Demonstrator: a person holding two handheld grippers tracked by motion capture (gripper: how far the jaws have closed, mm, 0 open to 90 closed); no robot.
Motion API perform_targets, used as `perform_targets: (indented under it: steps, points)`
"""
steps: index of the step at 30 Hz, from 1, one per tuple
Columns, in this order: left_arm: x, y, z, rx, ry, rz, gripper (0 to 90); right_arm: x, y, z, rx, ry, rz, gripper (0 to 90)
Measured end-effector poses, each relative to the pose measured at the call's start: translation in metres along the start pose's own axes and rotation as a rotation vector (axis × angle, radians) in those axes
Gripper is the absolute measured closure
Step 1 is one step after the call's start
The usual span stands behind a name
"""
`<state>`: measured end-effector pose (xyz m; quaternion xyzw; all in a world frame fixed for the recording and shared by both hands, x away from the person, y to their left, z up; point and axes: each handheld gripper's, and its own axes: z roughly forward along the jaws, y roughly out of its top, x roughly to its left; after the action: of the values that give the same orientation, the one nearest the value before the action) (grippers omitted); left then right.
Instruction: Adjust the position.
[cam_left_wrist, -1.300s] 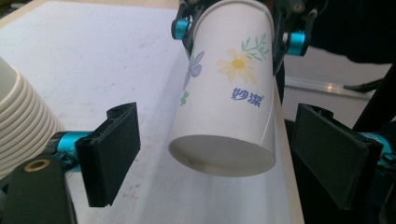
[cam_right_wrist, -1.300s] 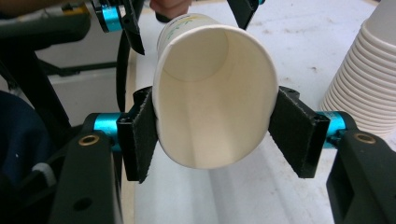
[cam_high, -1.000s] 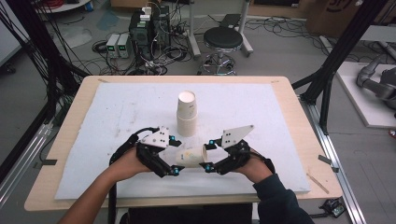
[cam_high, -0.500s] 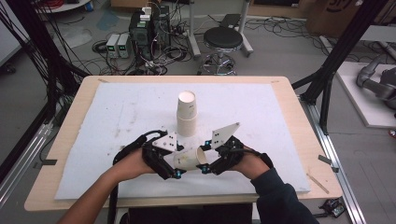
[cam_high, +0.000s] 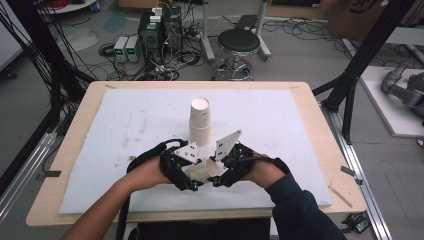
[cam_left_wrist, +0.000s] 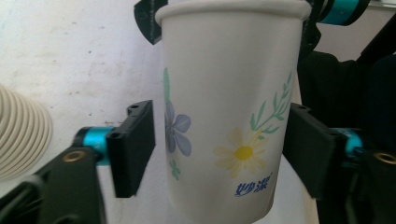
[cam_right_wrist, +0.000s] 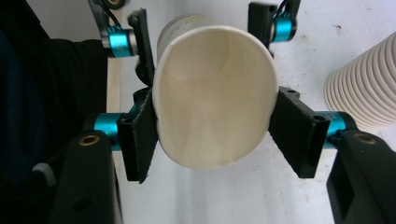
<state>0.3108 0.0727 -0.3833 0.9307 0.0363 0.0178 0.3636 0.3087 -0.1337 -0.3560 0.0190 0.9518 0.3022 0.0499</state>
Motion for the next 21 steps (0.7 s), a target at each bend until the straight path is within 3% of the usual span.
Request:
perform_targets:
  steps: [1, 3, 8, 13, 16, 18, 21]
  points:
    - [0.0, 0.0, 0.0, -0.003, -0.003, 0.003, 35.2, 0.0, 0.001, 0.0, 0.012, -0.002, -0.007, 36.6]
    - [0.0, 0.0, 0.001, -0.005, -0.015, 0.012, 37.1, 0.0, 0.002, 0.0, 0.015, -0.004, -0.005, 36.6]
    - [0.0, 0.0, 0.003, 0.001, -0.033, 0.009, 37.2, 0.001, 0.003, 0.001, 0.02, 0.009, -0.013, 36.6]
    - [0.001, -0.004, 0.003, -0.043, -0.038, -0.011, 36.9, 0.0, 0.003, 0.0, 0.005, 0.019, 0.001, 32.9]
    - [0.003, -0.008, 0.002, -0.086, -0.03, -0.034, 35.7, -0.001, 0.002, -0.002, -0.042, 0.014, 0.028, 26.4]
    - [0.005, -0.012, 0.001, -0.115, -0.017, -0.051, 35.5, -0.003, 0.0, -0.006, -0.105, -0.011, 0.059, 21.4]
    - [0.006, -0.021, -0.001, -0.156, 0.012, -0.089, 34.4, -0.005, -0.007, -0.016, -0.217, -0.026, 0.123, 21.3]
